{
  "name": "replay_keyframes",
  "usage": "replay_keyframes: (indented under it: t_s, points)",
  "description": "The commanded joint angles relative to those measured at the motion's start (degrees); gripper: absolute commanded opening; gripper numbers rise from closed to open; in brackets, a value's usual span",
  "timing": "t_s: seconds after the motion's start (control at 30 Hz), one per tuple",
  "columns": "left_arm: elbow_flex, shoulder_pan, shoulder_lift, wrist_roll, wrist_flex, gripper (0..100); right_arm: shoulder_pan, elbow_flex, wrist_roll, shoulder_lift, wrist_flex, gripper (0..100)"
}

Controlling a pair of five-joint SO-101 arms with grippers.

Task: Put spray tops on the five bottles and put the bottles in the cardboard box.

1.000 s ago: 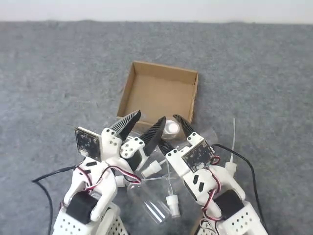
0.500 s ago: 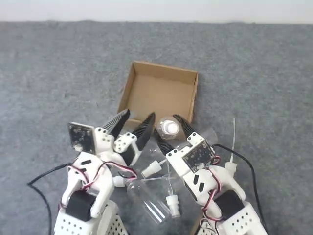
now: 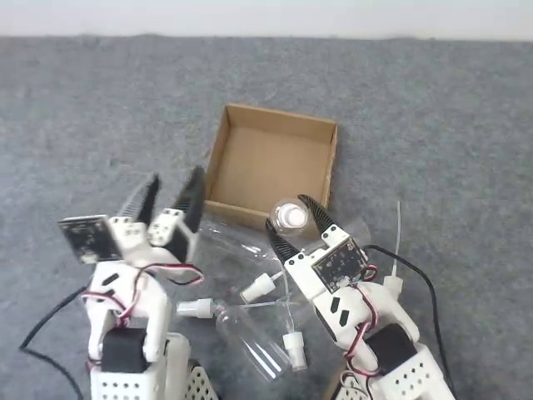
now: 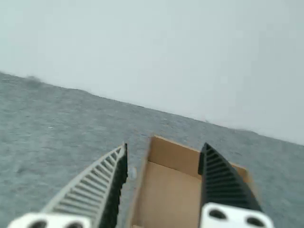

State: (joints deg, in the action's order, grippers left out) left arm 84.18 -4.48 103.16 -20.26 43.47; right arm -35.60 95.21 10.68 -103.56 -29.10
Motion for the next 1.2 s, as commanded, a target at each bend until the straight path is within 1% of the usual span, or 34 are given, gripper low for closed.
replay_keyframes:
  t_s: [0.0,0.17,0.33,0.43,0.5,0.67,0.8,0.9,1.03,1.17]
  points:
    - [-1.54,-6.51,1.23,-0.7,-1.14,23,1.27,-3.25,-0.53,-0.4,-1.98,0.6]
    - [4.97,-11.96,1.23,-0.53,-1.49,23,1.1,-5.89,-0.7,-0.4,-6.2,0.6]
    - [9.71,-14.24,1.23,0.18,-1.49,23,1.19,-6.07,-0.7,-0.4,-6.55,0.6]
    - [12.18,-13.98,1.23,4.13,-1.49,24,1.19,-6.15,-0.62,-0.4,-6.55,0.6]
    - [12.35,-13.98,1.23,5.27,-1.23,24,1.19,-7.12,-0.62,-0.4,-7.08,0.6]
    - [12.35,-14.15,1.23,5.01,-0.88,24,1.01,-10.9,-0.62,-0.4,-12.35,0.6]
    - [12.35,-13.98,1.23,5.01,1.23,24,1.19,-11.25,-0.62,-0.4,-12.97,0.6]
    - [12.35,-13.98,1.23,5.01,1.32,24,1.19,-13.71,-0.53,-0.4,-13.58,0.6]
    - [12.35,-13.98,1.23,5.01,1.32,24,0.84,-19.08,-0.53,-0.4,-17.98,0.6]
    - [12.35,-13.89,1.23,5.01,1.05,24,0.92,-20.04,-0.18,-0.4,-18.07,0.6]
